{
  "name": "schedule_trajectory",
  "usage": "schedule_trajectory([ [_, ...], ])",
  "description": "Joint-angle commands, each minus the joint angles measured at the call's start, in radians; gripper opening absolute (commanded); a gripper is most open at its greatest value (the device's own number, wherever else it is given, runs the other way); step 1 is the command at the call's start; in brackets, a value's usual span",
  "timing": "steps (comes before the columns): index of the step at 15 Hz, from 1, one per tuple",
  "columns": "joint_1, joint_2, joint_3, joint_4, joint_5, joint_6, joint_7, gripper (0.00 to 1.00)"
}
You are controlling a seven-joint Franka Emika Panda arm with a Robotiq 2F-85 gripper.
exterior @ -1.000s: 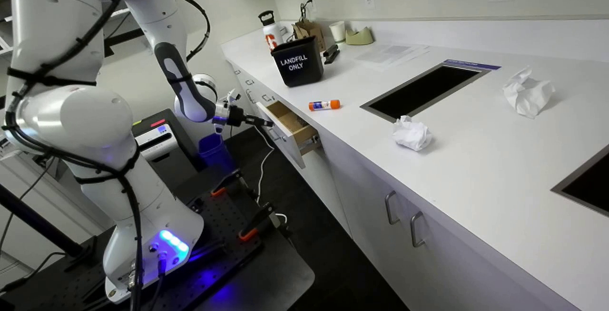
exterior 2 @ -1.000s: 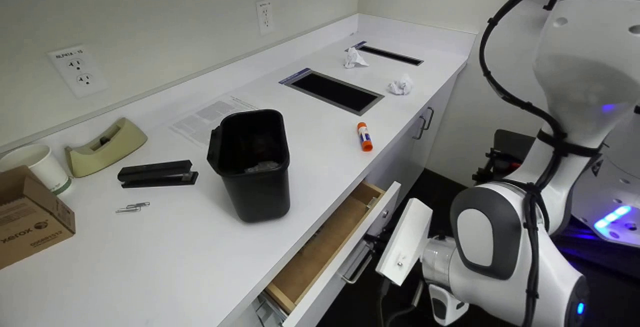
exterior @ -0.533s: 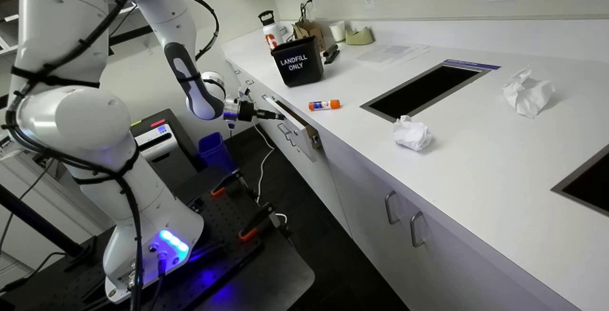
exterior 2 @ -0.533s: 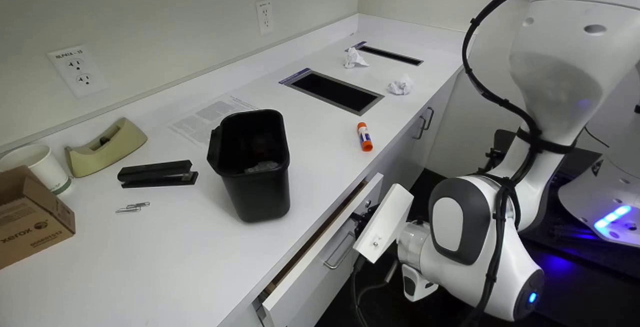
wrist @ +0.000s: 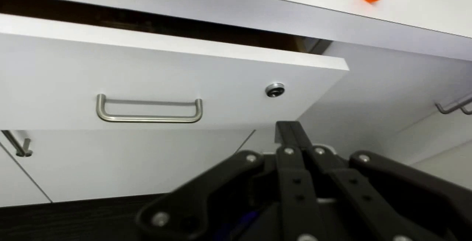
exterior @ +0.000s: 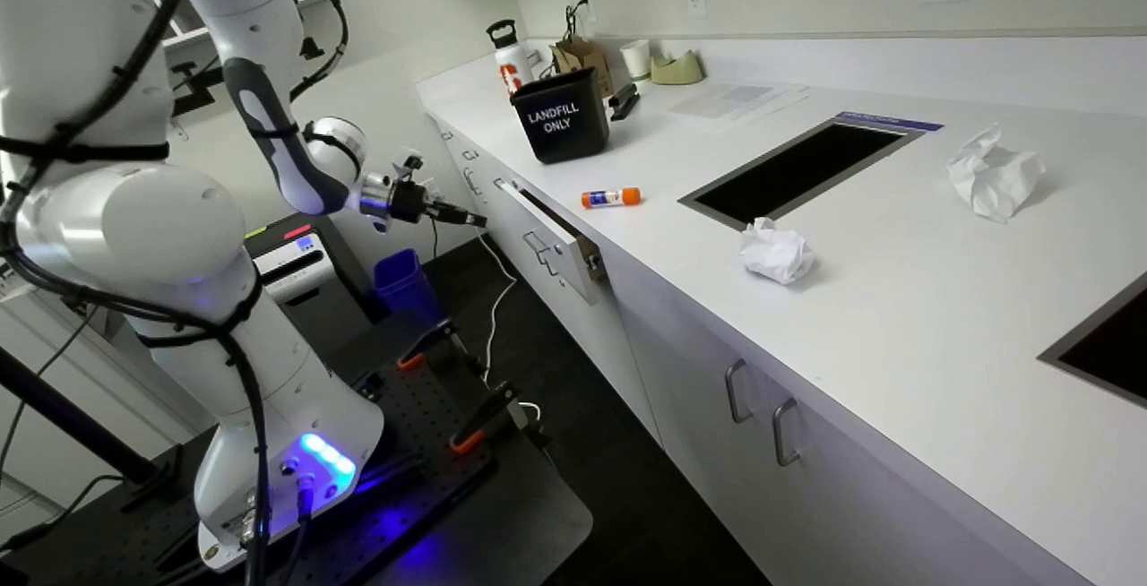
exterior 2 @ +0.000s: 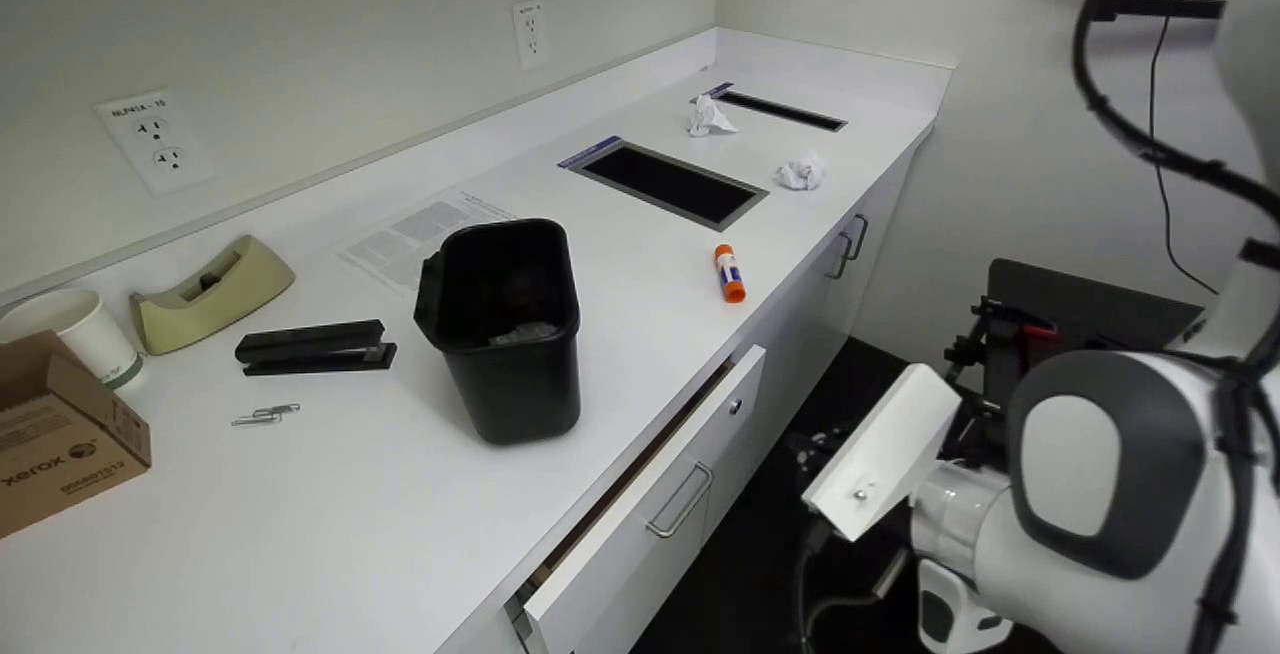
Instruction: Close the drawer
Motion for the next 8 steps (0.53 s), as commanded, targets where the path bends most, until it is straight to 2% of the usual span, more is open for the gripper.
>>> schedule_trajectory([
  [1, -0.01, -0.243, 0.089, -0.147, 0.205, -0.05, -0.001, 0.0],
  [5, -0.007, -0.422, 0.151, -0.204, 0.399, -0.058, -0.04, 0.0],
  [8, 0.007, -0.512, 0.159, -0.228, 0.472, -0.059, -0.061, 0.0],
])
